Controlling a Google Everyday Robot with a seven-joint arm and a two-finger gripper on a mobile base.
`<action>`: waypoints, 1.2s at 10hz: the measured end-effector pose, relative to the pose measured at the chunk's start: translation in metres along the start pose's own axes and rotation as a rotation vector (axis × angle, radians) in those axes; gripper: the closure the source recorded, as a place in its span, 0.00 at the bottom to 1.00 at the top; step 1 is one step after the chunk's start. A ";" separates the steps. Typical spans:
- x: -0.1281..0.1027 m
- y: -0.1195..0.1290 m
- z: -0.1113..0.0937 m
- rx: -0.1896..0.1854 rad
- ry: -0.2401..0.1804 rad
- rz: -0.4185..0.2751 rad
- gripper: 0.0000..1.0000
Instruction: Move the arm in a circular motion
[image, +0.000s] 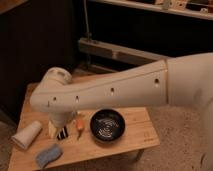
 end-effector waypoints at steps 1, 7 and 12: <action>-0.022 -0.010 0.002 0.017 -0.007 0.018 0.20; -0.085 -0.132 0.021 0.068 -0.008 0.253 0.20; -0.045 -0.270 0.030 0.062 0.026 0.577 0.20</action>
